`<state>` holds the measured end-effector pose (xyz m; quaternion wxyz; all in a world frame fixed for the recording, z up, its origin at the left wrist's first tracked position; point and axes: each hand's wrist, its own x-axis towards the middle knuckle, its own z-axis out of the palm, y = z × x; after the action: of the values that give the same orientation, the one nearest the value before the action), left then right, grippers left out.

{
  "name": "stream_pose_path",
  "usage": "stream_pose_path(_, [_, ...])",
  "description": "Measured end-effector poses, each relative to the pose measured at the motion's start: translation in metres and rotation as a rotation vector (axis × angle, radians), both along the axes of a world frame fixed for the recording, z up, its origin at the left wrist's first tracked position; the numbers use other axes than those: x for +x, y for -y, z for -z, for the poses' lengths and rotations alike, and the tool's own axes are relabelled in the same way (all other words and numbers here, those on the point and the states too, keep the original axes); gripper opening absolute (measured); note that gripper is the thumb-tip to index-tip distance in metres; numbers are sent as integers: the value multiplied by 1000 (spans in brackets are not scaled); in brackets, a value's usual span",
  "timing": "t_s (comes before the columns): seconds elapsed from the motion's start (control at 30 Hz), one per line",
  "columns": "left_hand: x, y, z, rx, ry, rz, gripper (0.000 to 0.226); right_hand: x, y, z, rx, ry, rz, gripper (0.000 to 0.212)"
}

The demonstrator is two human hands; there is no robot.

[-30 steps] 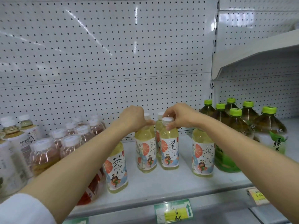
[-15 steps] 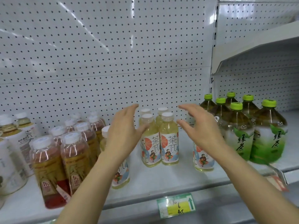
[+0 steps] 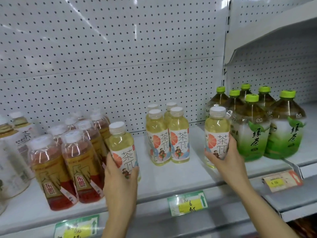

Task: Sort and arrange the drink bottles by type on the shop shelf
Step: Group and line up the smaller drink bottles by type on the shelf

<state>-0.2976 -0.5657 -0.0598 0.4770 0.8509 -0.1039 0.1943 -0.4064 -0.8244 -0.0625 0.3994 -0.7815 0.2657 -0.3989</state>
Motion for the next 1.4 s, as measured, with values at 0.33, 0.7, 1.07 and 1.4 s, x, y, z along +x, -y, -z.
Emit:
stream_pose_path(0.33, [1, 12, -4, -55, -146, 405, 67, -3, -29, -9, 35, -50, -225, 59])
stream_pose_path(0.7, [-7, 32, 5, -58, -145, 547, 66, 3, -41, -9, 40, -127, -413, 66])
stream_pose_path(1.07, [-9, 30, 8, -84, -153, 581, 66, 1, -39, -8, 33, -128, -466, 63])
stream_pose_path(1.4, [59, 37, -70, -506, -39, 579, 48, 45, 2, -73, 315, 268, -567, 54])
